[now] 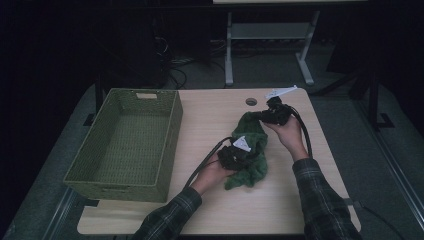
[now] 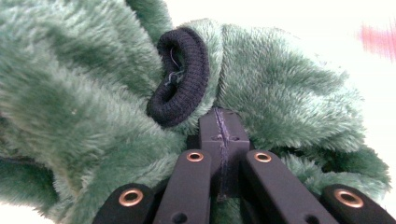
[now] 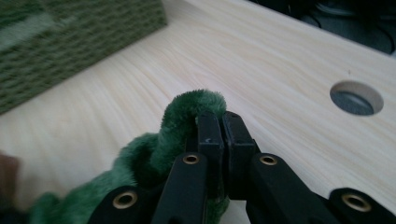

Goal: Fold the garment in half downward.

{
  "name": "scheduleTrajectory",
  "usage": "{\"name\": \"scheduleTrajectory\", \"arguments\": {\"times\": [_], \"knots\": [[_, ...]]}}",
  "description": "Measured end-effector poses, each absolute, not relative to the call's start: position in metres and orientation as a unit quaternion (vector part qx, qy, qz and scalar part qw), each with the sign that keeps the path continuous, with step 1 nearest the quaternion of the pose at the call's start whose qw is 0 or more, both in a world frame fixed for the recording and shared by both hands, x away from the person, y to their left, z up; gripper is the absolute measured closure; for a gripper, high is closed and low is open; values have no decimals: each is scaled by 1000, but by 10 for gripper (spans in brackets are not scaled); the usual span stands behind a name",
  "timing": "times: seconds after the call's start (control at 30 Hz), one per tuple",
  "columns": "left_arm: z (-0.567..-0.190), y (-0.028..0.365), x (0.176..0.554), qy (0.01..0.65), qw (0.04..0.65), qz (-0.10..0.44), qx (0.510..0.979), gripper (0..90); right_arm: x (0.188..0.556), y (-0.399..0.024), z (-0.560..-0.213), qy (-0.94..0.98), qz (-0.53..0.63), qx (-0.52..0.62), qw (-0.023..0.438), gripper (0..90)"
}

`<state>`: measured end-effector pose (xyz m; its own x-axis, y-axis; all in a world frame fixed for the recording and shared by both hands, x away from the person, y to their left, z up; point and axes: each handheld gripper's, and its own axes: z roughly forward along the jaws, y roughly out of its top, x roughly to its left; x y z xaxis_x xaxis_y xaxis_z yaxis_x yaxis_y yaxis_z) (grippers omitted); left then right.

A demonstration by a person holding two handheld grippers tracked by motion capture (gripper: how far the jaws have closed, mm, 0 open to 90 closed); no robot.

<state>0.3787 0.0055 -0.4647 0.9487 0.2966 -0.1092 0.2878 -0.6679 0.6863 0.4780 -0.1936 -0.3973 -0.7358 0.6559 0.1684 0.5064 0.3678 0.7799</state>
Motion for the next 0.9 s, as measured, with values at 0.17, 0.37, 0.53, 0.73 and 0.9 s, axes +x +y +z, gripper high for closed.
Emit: {"name": "scheduleTrajectory", "arguments": {"times": [0.17, 0.37, 0.53, 0.73, 0.9], "knots": [[-465, 6, 379, 160, 378, 4, 912, 900, 461, -198, -379, 825, 449, 332, 88, 877], [-466, 7, 378, 161, 381, 7, 911, 900, 436, -206, -366, 823, 466, 308, 99, 880], [-466, 8, 377, 165, 385, 10, 908, 900, 415, -207, -359, 823, 477, 290, 103, 880], [-459, 13, 376, 167, 404, 4, 899, 898, 399, -207, -357, 823, 483, 277, 112, 881], [-441, 21, 372, 163, 425, 17, 890, 861, 394, -207, -356, 822, 485, 275, 118, 881]]}}
